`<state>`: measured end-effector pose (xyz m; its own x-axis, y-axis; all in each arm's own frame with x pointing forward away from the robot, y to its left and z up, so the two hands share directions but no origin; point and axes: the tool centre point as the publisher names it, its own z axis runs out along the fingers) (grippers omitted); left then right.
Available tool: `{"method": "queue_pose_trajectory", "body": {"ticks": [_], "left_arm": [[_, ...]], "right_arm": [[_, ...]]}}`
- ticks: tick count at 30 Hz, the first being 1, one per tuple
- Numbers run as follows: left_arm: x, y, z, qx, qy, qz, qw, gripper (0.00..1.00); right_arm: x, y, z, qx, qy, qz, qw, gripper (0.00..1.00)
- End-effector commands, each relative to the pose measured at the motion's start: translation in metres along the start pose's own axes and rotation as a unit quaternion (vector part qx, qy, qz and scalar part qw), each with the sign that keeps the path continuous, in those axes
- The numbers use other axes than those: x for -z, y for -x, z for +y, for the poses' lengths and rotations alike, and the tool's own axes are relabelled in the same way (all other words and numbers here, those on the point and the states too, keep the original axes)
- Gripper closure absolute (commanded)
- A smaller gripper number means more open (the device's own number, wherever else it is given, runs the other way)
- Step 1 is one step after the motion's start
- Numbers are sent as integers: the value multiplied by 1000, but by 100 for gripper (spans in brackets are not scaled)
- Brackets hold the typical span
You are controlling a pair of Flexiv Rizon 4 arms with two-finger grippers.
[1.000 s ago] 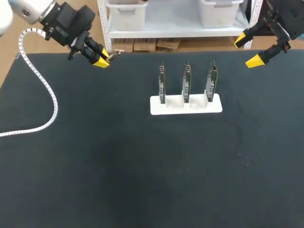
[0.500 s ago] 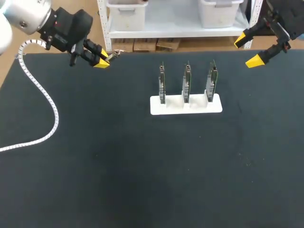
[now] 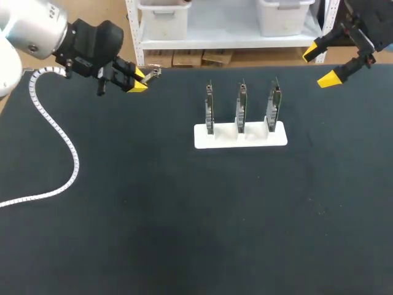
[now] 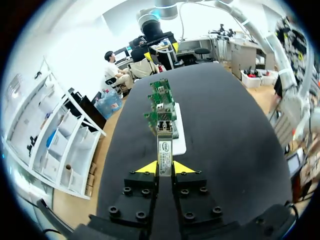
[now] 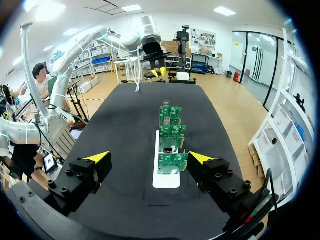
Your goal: Pick up the optical module with the left hand, and insert it into the network port with the right hand.
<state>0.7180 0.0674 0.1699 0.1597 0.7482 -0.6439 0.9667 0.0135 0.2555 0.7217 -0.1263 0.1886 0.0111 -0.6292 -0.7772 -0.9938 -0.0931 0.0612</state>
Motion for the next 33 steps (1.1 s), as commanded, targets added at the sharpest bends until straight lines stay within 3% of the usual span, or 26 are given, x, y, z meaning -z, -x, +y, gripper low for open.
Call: {"method": "queue_pose_trajectory", "body": {"ticks": [1, 8, 13, 19, 25, 33], "left_arm": [[21, 28, -31, 8, 110, 4, 994, 100], [35, 76, -63, 20, 152, -12, 988, 100], [22, 102, -77, 22, 164, -66, 984, 100], [-6, 124, -70, 1, 149, -126, 981, 100], [-13, 151, -67, -22, 124, -147, 981, 100], [-25, 159, -67, -23, 92, -207, 974, 100]], "right_arm": [[0, 0, 2, 0, -2, 0, 1000, 0], [0, 0, 2, 0, -2, 0, 1000, 0], [0, 0, 2, 0, -2, 0, 1000, 0], [0, 0, 2, 0, -2, 0, 1000, 0], [0, 0, 2, 0, -2, 0, 1000, 0], [0, 0, 2, 0, -2, 0, 1000, 0]]}}
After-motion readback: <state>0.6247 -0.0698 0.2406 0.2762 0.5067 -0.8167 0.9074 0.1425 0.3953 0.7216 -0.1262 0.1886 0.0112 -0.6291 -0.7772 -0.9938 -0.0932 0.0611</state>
